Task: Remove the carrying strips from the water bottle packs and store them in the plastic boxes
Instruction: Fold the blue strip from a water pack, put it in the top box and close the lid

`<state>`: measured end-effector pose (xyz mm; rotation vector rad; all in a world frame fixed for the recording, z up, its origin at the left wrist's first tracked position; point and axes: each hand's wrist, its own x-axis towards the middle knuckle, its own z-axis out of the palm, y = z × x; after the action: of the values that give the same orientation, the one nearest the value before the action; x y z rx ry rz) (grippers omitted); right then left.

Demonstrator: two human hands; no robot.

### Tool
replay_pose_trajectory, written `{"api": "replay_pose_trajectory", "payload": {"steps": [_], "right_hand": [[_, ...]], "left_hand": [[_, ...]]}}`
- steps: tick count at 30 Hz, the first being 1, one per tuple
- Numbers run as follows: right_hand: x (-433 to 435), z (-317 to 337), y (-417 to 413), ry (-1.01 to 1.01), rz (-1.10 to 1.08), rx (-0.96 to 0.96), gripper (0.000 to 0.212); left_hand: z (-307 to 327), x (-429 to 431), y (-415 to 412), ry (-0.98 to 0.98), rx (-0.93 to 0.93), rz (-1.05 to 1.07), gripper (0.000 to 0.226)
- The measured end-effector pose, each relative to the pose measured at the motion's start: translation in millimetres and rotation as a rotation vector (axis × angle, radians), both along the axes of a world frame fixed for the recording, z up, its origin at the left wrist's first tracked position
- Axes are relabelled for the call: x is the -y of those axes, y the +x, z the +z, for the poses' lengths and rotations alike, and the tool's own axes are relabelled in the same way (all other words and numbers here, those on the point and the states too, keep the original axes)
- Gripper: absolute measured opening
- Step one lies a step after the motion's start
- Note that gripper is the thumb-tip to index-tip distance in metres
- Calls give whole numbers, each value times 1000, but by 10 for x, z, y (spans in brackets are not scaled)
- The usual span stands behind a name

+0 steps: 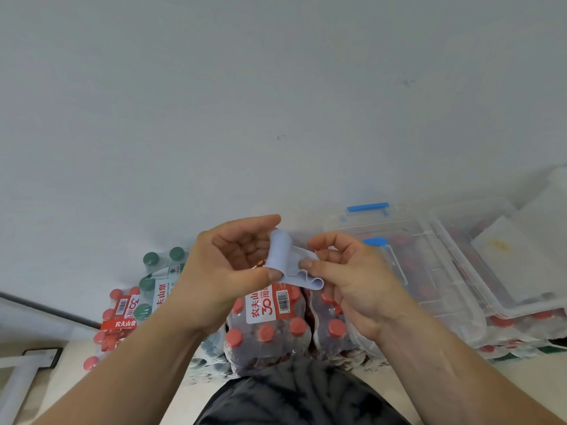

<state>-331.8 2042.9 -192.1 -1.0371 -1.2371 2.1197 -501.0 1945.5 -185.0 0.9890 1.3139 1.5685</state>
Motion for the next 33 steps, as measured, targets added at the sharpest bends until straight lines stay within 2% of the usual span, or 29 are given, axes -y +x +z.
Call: {"api": "replay_pose_trajectory", "payload": {"steps": [5, 12, 14, 17, 20, 24, 26, 31, 33], "right_hand": [[-67, 26, 47, -66, 20, -58, 26], [-113, 81, 82, 134, 49, 17, 40], [-115, 83, 102, 235, 54, 67, 41], [-140, 119, 178, 340, 87, 105, 41], [-179, 165, 257, 354, 118, 84, 41], [-193, 178, 291, 311, 111, 65, 41], [-185, 174, 285, 275, 107, 42, 40], [-111, 150, 228, 242, 38, 25, 31], [-77, 134, 209, 213, -3, 8, 25]], "left_hand": [[-41, 39, -25, -62, -255, -43, 52], [-91, -56, 48, -38, -393, -83, 54], [-92, -68, 61, -28, -389, -94, 55], [-56, -56, 70, -4, -273, -95, 53], [-16, -61, 85, 15, -149, -92, 51], [-35, -71, 120, 20, -174, -103, 52], [-43, -62, 146, 38, -301, -103, 56], [-4, -79, 193, 99, -807, -52, 58], [7, -84, 215, 97, -923, -55, 59]]}}
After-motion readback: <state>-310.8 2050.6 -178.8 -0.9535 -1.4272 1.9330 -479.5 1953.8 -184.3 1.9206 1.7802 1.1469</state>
